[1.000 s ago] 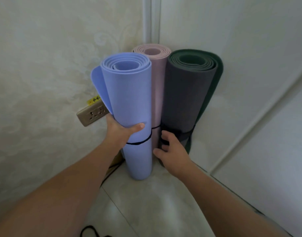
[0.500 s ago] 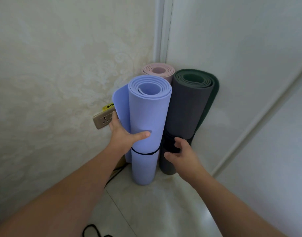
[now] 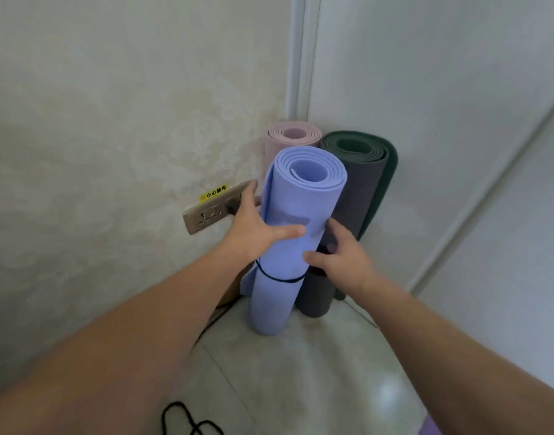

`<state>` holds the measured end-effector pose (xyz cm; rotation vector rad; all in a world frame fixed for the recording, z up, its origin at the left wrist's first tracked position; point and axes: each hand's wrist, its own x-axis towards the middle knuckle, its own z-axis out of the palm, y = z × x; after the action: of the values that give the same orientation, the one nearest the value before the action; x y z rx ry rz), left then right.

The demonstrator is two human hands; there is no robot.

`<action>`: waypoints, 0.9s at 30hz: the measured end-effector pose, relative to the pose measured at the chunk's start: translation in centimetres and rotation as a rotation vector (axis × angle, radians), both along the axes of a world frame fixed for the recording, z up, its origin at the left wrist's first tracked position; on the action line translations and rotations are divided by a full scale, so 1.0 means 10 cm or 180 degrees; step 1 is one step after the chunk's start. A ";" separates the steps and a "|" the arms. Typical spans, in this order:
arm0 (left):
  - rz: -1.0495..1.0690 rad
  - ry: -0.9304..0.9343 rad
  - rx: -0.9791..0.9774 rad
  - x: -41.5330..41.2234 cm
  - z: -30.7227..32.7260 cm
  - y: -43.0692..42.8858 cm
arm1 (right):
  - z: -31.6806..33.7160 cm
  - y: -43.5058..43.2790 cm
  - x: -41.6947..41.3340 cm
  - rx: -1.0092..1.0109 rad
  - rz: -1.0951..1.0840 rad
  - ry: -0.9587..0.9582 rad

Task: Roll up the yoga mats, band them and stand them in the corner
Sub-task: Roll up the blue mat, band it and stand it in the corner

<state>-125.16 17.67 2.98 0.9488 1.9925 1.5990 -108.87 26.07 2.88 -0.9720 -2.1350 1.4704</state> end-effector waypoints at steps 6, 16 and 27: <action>0.0793 0.0480 0.0317 -0.13 0.03 -0.01 | 0.15 0.25 -0.43 -0.0158 0.0071 0.0416; 0.0180 -0.0440 0.0371 -0.47 -0.01 -0.15 | -0.29 0.27 -0.60 0.0012 -0.0220 0.0299; -0.0255 -0.0487 0.0222 -0.54 0.18 -0.05 | -0.31 0.41 -0.99 0.0039 0.0013 0.0340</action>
<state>-130.54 17.17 4.75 0.8915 1.7849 1.6540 -118.78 30.16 -0.22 -0.8651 -2.0689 1.4752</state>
